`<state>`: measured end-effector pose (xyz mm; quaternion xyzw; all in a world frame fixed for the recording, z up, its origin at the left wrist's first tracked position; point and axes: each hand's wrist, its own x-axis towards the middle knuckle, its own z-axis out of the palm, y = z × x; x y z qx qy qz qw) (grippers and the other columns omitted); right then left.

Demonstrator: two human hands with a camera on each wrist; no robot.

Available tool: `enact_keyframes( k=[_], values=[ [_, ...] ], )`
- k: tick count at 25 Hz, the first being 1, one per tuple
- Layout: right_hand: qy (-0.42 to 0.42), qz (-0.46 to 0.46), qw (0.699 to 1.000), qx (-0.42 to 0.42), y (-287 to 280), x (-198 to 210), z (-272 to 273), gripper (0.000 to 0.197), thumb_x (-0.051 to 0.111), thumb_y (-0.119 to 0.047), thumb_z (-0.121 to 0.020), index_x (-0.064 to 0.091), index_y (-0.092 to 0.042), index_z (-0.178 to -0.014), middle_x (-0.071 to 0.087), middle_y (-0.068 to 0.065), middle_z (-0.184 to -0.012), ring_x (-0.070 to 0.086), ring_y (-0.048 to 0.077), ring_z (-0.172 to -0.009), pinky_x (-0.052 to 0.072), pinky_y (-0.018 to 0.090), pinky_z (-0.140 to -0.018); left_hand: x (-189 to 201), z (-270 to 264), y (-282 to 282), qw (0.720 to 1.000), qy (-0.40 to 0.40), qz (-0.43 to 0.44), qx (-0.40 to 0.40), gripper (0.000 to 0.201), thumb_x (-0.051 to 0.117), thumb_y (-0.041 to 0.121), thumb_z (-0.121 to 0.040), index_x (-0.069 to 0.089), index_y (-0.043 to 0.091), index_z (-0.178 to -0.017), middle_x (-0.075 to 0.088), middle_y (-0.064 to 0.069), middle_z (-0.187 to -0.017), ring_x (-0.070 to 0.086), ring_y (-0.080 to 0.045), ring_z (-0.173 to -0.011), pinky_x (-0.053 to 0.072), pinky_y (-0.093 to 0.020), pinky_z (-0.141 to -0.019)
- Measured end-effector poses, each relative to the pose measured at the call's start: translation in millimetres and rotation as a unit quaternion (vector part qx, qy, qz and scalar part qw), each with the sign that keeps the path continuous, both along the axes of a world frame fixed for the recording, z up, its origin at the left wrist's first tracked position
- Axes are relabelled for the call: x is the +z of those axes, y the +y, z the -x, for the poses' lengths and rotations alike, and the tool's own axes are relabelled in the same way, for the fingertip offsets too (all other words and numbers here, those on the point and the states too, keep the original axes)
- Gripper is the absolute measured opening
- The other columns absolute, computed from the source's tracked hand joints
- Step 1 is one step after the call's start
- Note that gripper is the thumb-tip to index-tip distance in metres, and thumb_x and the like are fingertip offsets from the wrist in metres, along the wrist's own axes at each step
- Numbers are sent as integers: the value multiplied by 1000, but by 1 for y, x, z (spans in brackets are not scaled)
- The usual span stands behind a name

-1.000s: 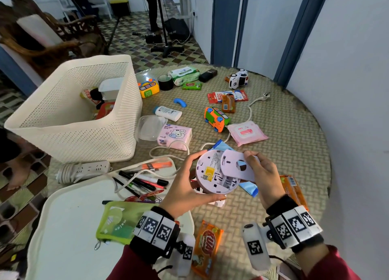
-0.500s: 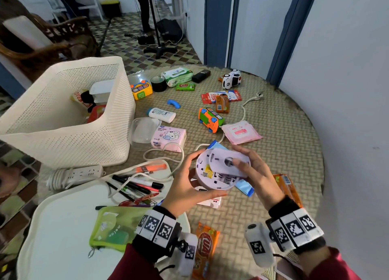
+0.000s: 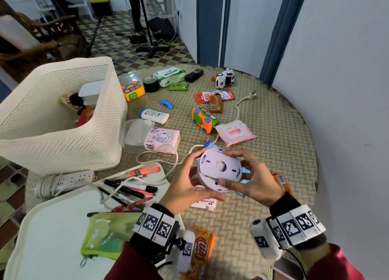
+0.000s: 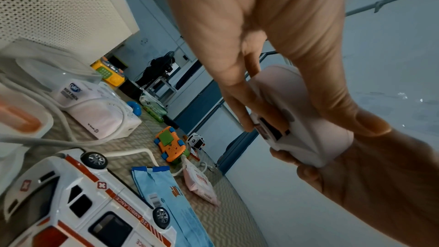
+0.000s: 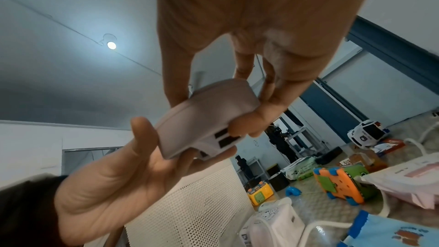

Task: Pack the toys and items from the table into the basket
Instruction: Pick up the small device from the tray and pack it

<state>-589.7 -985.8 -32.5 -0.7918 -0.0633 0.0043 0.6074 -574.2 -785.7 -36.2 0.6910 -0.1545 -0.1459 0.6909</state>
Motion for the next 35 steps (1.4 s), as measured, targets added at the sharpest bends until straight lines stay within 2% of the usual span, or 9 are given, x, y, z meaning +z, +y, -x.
enact_keyframes(
  k=[4, 9, 12, 17, 20, 24, 30, 33, 35],
  values=[
    [7, 7, 1000, -1, -8, -2, -2, 55, 89, -30, -57, 58, -33, -102, 60, -6, -114, 61, 21, -95, 56, 44, -75, 0, 0, -6, 1000, -2, 10, -9, 96, 80, -19, -56, 40, 19, -134, 66, 8, -117, 65, -10, -107, 56, -24, -74],
    [0, 35, 999, -7, -12, -4, -4, 55, 86, -45, -49, 57, -41, -95, 61, -12, -113, 59, 18, -96, 56, 40, -74, -3, 0, -11, 1000, -4, 12, -14, 94, 81, -18, -55, 41, 18, -133, 64, 19, -118, 63, -8, -109, 55, -23, -75],
    [-6, 32, 999, -10, -13, -5, -5, 55, 91, -28, -54, 60, -36, -99, 61, -12, -110, 59, 15, -94, 56, 41, -73, -4, -2, -11, 1000, -3, 13, -17, 93, 81, -19, -55, 43, 19, -131, 64, 19, -118, 63, -7, -109, 56, -23, -74],
    [2, -30, 999, 19, -16, -5, -6, 53, 82, -32, -61, 62, -36, -110, 60, -8, -117, 60, 19, -99, 57, 34, -77, -5, -7, -9, 999, -34, -4, 1, 91, 93, 8, -49, 51, 21, -129, 57, -2, -130, 60, -18, -114, 56, -37, -84],
    [16, -80, 996, 38, -20, -9, -5, 57, 81, -26, -65, 58, -32, -118, 60, -9, -118, 64, 26, -94, 57, 41, -81, -4, -10, -8, 998, -54, -10, 16, 91, 92, 21, -48, 51, 22, -129, 54, 0, -132, 57, -14, -120, 52, -30, -90],
    [13, -84, 996, 14, -18, -7, -5, 58, 87, -34, -56, 61, -31, -107, 63, -6, -115, 68, 29, -84, 57, 48, -77, -3, -12, -7, 999, -30, 8, 6, 102, 90, 1, -53, 40, 29, -138, 56, 7, -132, 57, -13, -120, 54, -29, -86],
    [-7, -55, 998, -41, -12, 0, -3, 63, 89, -33, -46, 59, -16, -98, 70, 3, -103, 72, 22, -76, 59, 43, -72, -4, -8, -12, 998, -49, 6, 48, 97, 92, 20, -50, 45, 28, -134, 58, -2, -130, 59, -16, -118, 56, -35, -86],
    [-20, -15, 998, -53, -8, 4, -4, 61, 91, -24, -51, 57, -10, -100, 68, -1, -107, 72, 16, -74, 59, 38, -70, -7, -5, -14, 997, -52, 11, 63, 96, 91, 22, -49, 45, 29, -133, 57, -1, -131, 59, -14, -117, 55, -31, -85],
    [-27, 3, 998, -49, -7, 5, -4, 61, 89, -31, -55, 57, -12, -103, 69, -4, -98, 71, 15, -73, 59, 35, -70, -9, -6, -12, 997, -41, 12, 67, 96, 92, 22, -49, 45, 31, -132, 57, -2, -131, 59, -15, -117, 56, -34, -85]
  ],
)
